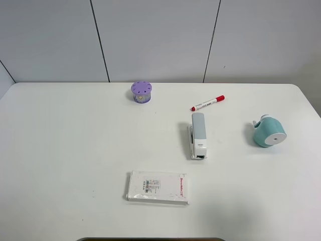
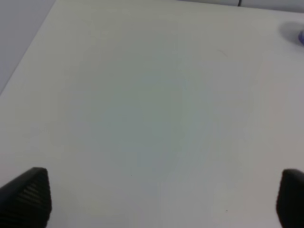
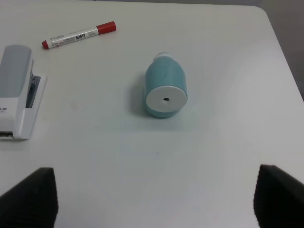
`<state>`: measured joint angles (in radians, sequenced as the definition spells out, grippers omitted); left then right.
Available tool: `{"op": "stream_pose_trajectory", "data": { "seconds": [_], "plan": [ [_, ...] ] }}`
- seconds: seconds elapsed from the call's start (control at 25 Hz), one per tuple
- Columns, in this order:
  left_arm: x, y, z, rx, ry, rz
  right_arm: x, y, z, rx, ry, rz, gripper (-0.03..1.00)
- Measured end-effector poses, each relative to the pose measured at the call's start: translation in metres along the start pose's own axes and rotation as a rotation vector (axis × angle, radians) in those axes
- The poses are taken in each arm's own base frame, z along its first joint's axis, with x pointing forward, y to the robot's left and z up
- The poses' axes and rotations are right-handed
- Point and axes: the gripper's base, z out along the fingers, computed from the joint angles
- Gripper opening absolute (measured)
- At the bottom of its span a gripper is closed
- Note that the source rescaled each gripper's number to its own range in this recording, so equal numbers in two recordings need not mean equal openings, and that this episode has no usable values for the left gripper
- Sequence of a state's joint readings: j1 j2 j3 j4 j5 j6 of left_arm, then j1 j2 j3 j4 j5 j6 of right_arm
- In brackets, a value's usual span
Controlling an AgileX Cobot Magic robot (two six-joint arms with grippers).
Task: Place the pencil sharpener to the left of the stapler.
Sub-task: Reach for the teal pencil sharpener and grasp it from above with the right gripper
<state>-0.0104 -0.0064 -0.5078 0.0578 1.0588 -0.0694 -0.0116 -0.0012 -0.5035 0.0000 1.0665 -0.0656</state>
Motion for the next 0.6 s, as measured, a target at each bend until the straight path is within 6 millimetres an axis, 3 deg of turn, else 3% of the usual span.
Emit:
{"op": "stream_pose_trajectory", "data": {
  "seconds": [0.6],
  "plan": [
    [0.0000, 0.0000, 0.0000, 0.000, 0.000, 0.000, 0.0000, 0.0000, 0.0000, 0.000, 0.000, 0.000, 0.64]
  ]
}}
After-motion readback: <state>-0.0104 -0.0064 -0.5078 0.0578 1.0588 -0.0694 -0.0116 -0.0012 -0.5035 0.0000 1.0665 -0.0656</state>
